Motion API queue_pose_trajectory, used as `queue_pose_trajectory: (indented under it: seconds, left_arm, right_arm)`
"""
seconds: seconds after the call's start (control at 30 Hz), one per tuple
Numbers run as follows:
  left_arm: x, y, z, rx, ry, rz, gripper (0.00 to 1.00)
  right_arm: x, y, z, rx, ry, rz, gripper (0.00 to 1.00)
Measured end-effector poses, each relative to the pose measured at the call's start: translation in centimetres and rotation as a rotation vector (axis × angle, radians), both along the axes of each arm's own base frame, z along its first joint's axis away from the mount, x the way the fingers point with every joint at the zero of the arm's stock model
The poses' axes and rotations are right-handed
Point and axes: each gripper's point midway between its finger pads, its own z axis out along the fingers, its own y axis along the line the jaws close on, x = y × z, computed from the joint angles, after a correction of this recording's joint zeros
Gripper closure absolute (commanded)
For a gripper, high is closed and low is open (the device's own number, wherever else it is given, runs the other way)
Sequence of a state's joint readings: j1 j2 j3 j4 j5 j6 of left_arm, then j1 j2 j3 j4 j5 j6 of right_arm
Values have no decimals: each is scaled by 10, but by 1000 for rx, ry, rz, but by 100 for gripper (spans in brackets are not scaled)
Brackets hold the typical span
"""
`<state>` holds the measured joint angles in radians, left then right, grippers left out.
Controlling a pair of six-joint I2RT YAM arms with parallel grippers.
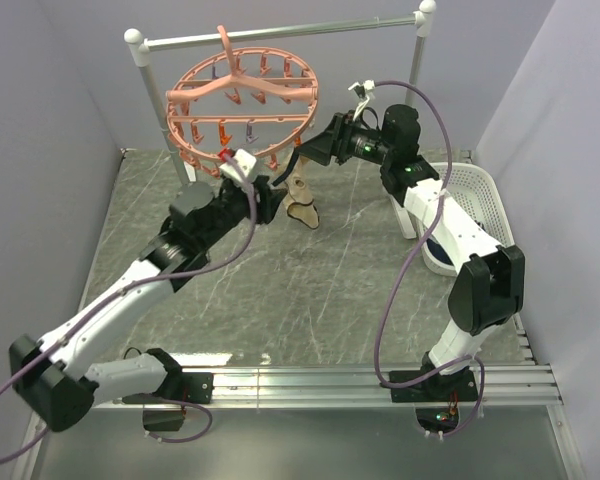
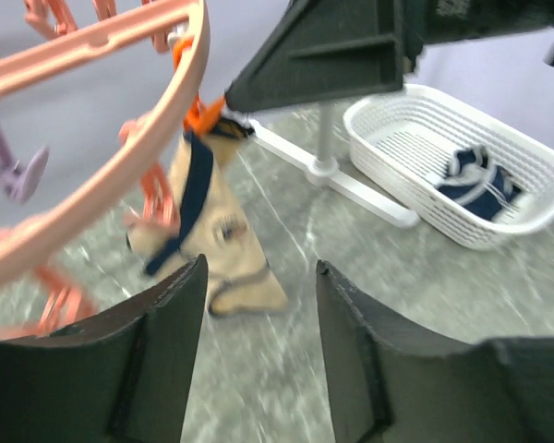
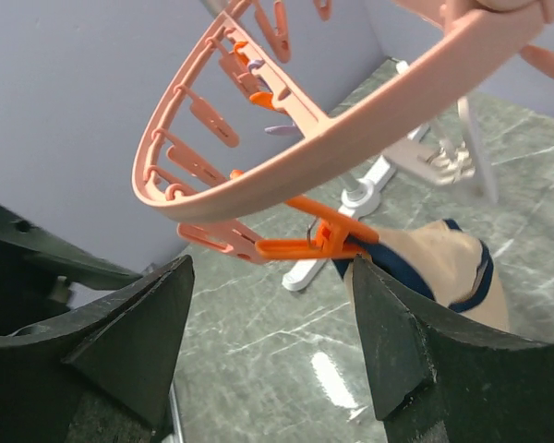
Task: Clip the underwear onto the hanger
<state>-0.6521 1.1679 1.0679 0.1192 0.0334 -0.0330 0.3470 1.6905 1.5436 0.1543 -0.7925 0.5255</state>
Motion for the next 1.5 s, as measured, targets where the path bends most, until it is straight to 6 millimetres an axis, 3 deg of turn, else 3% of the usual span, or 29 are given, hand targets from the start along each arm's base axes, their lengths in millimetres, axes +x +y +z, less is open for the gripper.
queue_pose_trajectory:
  seconds: [0.17, 0.3, 0.6, 0.77, 0.97, 1.1, 1.3, 1.5]
  left_arm:
    - [-32, 34, 2, -41, 48, -17, 38]
    - [-43, 58, -6, -85, 95, -4, 39]
    - [-37, 106, -66, -231, 323, 93, 37]
    - [-35, 130, -79, -333, 341, 138, 37]
    - [-28, 149, -64, -389, 292, 135, 41]
    - [-26, 155, -69, -407, 274, 120, 42]
    - [-22, 153, -75, -410, 220, 61, 44]
    - [-18, 148, -53, -370, 65, -9, 44]
  right_arm:
    - [7, -12, -6, -22, -3, -35, 24]
    - [13, -20, -12, -40, -1, -62, 24]
    - [24, -36, -19, -71, 3, -111, 23]
    - [20, -40, -18, -87, 0, -113, 23]
    - [0, -48, 0, -104, -55, -111, 24]
    - [-20, -53, 20, -113, -109, -103, 25]
    - [-47, -58, 40, -130, -173, -93, 31]
    - [-82, -42, 42, -150, -239, -52, 34]
